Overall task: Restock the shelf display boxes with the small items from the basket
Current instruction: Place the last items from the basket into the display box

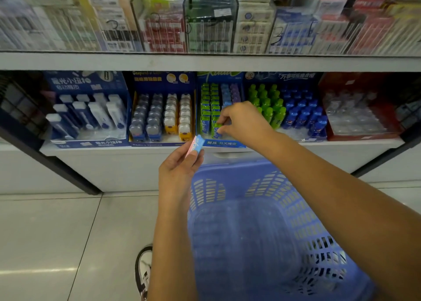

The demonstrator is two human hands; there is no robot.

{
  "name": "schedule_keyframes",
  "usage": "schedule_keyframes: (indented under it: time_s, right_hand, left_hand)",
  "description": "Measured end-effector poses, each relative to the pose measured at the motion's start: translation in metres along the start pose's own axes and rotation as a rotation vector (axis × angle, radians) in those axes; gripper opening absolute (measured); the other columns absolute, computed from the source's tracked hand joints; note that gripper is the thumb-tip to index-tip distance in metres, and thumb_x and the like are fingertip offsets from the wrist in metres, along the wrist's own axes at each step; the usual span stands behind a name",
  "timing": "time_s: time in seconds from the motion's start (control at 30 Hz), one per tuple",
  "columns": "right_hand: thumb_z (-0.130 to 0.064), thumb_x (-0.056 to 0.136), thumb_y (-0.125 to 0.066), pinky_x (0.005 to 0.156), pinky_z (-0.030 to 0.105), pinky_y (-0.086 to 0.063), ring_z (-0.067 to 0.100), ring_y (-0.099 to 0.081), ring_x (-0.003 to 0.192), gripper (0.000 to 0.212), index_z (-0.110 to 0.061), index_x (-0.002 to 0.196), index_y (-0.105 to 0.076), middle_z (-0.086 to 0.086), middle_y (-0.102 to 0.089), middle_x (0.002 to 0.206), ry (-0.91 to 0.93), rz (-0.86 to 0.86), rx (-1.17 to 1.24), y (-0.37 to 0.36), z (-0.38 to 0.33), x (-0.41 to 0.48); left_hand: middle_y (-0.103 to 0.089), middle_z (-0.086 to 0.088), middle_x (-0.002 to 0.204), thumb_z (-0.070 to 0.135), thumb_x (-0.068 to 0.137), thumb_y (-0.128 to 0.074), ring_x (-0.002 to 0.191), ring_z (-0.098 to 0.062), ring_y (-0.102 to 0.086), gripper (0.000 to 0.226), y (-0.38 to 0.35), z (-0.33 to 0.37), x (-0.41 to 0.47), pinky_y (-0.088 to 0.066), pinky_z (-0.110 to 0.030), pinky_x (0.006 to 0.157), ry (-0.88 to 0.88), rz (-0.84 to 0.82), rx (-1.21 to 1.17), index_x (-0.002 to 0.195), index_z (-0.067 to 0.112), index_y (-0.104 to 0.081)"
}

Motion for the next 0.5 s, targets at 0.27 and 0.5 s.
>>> schedule_keyframes:
  time_s: [0.27, 0.5]
  right_hand:
    - [-0.019, 0.079, -0.075, 0.088, 0.033, -0.053, 0.017, -0.066, 0.091, 0.029, -0.01, 0.106, -0.07, 0.007, -0.071, 0.101, -0.011, -0.104, -0.021, 0.001, -0.008, 0.002]
    - [-0.022, 0.081, -0.073, 0.067, 0.018, -0.056, 0.007, -0.068, 0.069, 0.01, -0.019, 0.091, -0.072, -0.002, -0.071, 0.08, -0.061, -0.098, 0.651, 0.019, -0.012, -0.038]
  left_hand:
    - [-0.073, 0.005, 0.103, 0.007, 0.092, -0.057, 0.102, -0.014, -0.068, 0.022, -0.011, 0.001, -0.004, -0.055, -0.02, 0.084, -0.033, -0.041, 0.018, 0.104, 0.022, -0.068]
    - [-0.073, 0.0, 0.1, 0.016, 0.087, -0.067, 0.098, -0.015, -0.069, 0.018, -0.032, 0.008, -0.002, -0.053, -0.019, 0.077, -0.125, -0.075, 0.07, 0.105, 0.018, -0.069]
Point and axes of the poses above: each hand's wrist, its own x-axis towards the middle knuckle, its own y-axis out of the back of the hand, z = x × y, the point moved 9 cm from there along x, towards the middle knuckle
